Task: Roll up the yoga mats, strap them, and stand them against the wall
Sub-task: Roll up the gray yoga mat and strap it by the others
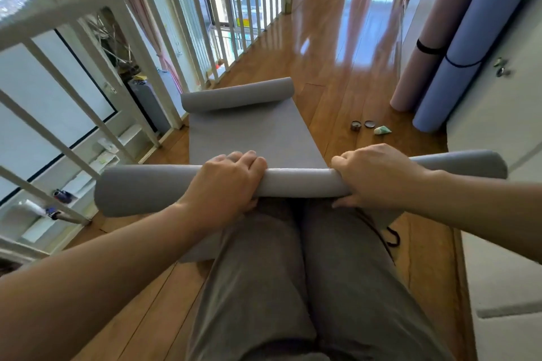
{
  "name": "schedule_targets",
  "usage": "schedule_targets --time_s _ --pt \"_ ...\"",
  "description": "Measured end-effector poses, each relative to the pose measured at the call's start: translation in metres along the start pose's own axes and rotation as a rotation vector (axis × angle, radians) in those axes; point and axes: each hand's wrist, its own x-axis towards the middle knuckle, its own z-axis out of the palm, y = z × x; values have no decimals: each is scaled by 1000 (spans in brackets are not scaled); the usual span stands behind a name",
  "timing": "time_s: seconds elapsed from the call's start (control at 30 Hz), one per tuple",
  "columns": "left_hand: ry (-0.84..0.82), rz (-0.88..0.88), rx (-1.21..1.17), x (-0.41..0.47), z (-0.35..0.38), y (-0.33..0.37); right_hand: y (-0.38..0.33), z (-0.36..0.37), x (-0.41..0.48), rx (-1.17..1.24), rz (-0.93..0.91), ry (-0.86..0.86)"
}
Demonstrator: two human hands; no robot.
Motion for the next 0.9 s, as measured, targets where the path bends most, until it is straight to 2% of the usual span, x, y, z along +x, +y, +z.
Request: schedule_targets --time_s 0.1,0.23,0.3,0.4,0.53,0.63,0.73,0.8,0.9 --pt "65 21 3 -13 -18 12 -11 -13 -20 -2 8 -92" --pt "-55 52 -17 -39 -7 33 -34 10 -32 119 27 -227" --pt "-145 45 -46 -52 3 41 -42 32 -38 226 17 -235" --pt "-287 11 -108 -65 17 48 -42 64 -49 400 -1 -95" --pt "-398 -33 -161 -62 21 54 -40 87 -58 583 -23 135" --pt "-463 -57 -227 -57 23 54 -41 95 -58 538 -5 267" --pt "-518 -73 -269 -56 28 48 -35 100 -48 488 -4 328" --pt "-462 -83 -318 -57 30 45 -29 101 -40 511 -16 314" --pt "-196 -6 -281 -62 37 39 -18 91 -30 601 -20 190"
